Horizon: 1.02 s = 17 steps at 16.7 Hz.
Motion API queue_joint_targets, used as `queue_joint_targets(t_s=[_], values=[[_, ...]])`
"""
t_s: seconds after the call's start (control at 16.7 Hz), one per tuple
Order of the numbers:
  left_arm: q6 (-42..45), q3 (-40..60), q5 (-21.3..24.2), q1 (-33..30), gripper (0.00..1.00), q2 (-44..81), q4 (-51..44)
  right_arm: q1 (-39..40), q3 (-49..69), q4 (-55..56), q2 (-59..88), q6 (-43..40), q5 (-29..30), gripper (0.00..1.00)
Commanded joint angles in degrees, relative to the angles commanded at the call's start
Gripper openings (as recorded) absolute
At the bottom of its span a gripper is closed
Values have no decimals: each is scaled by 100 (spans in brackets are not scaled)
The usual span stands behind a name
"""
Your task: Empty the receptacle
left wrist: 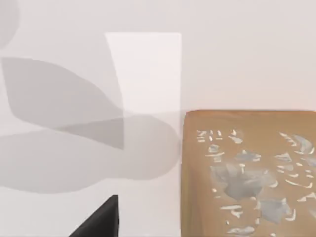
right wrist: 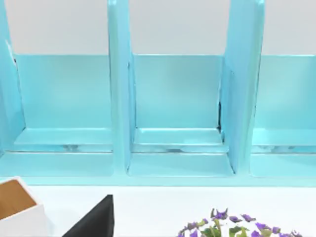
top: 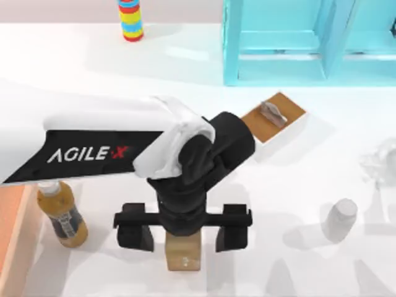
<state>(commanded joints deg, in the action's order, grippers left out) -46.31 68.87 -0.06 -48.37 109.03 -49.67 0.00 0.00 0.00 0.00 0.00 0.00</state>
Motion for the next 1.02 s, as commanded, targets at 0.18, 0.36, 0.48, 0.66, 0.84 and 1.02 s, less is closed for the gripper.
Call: queue_joint_targets(t_s=[0.18,0.36,0.48,0.66,0.84,1.02], values=[[-15,311,-11,-12,100,-113,-404,0,0,0,0,0,0,100],[-22,777,-3,-22,100,-316,-1153,0,0,0,0,0,0,100],[-22,1055,2,-18,100,-455,-1558,0,0,0,0,0,0,100],[-20,1189,-1,-14,100,-530,-1725,0,0,0,0,0,0,100],[-9,1181,-1,4,100,-505,-1712,0,0,0,0,0,0,100],[358,1368,-5,366,100,-425,-1806,0,0,0,0,0,0,100]])
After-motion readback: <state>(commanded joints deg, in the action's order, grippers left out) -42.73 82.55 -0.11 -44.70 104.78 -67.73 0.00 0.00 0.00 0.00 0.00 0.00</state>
